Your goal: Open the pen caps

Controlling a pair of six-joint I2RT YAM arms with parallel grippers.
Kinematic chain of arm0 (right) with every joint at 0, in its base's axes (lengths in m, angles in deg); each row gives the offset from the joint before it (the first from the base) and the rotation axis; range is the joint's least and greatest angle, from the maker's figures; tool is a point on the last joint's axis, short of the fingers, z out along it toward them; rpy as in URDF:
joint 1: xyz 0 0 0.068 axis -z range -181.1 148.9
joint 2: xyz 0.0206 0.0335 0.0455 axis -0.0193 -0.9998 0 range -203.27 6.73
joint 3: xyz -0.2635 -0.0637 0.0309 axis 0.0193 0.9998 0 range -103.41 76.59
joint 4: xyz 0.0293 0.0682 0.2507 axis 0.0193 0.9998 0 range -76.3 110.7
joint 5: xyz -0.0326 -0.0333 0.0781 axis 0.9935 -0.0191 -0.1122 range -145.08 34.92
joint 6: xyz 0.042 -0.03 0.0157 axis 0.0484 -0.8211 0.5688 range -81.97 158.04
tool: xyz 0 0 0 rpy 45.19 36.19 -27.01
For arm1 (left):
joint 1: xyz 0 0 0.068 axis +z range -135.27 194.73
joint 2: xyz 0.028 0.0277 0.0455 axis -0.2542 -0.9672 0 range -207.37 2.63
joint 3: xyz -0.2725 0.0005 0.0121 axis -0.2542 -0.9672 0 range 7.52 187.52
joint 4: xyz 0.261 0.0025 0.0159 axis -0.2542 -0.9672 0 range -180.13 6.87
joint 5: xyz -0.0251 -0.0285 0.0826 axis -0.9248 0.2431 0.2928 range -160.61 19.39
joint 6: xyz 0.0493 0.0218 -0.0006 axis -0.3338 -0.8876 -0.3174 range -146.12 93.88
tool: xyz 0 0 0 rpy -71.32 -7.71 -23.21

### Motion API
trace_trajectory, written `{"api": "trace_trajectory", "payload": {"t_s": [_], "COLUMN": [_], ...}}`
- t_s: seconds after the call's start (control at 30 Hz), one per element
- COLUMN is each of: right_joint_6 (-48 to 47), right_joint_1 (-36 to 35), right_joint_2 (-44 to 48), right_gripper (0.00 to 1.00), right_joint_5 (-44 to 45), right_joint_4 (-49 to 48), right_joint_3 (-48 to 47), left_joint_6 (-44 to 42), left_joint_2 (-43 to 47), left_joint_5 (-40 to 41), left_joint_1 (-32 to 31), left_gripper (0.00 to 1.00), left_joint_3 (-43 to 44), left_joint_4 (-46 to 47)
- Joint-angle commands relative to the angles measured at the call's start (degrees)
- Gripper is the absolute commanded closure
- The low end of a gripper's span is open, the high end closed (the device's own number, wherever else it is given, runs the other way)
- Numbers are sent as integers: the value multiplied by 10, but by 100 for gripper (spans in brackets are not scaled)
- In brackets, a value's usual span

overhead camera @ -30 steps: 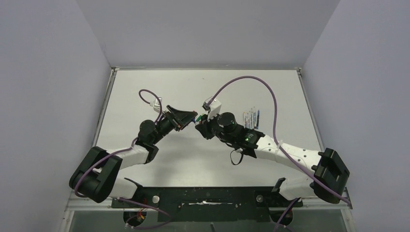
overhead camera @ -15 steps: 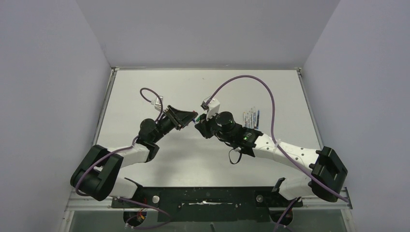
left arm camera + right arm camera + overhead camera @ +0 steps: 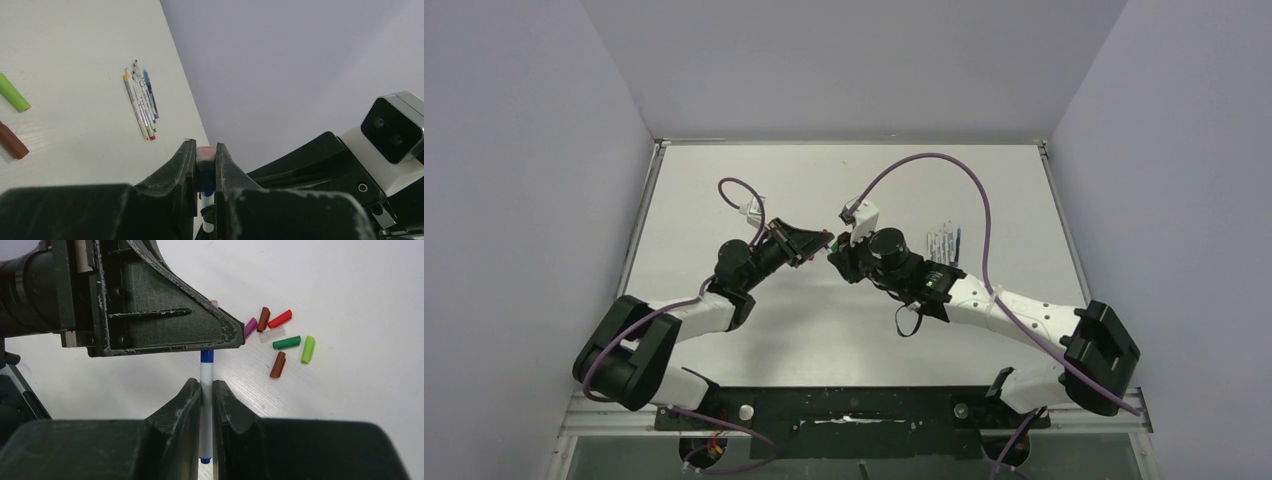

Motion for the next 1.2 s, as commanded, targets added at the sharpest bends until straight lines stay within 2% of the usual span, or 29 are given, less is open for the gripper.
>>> {"api": "trace_trajectory", "payload": {"t_s": [0.0,0.1,0.17,0.2,0.27,0.33,0.4,0.53,0.6,0.73,0.93,1.03,1.17], "right_joint_6": [-1,1,5,6,10,11,12,13,13,23,67,92,130], "right_joint_1": [4,5,6,8,12,14,16,17,18,17,9,-18,-77], "right_joint_2": [-6,-13,-19,-22,-33,-43,-49,-51,-48,-26,50,89,149], "right_gripper": [100,74,61,48,43,44,50,78,98,100,100,100,100], "right_joint_5": [11,12,17,17,16,15,14,12,10,-1,-51,-56,-18], "right_joint_4": [-22,-12,-8,-6,1,7,8,10,13,20,2,7,31], "right_joint_3": [-30,-34,-36,-37,-45,-54,-58,-59,-57,-31,77,120,168], "left_joint_6": [-8,-9,-9,-8,-8,-7,-9,-16,-19,-41,-53,-43,-34], "left_joint_2": [-7,-9,-10,-11,-11,-11,-10,-8,-7,-4,-10,-22,-38], "left_joint_5": [-23,-25,-26,-26,-28,-28,-29,-28,-27,-13,12,16,23], "left_joint_1": [-4,-4,-4,-4,-4,-4,-4,-4,-4,1,30,53,77], "left_gripper": [100,100,100,100,100,100,100,100,100,100,100,100,100], "left_joint_3": [30,34,34,35,36,36,37,41,41,38,10,-8,-29], "left_joint_4": [19,15,14,14,13,13,9,-1,-5,-15,12,44,88]}}
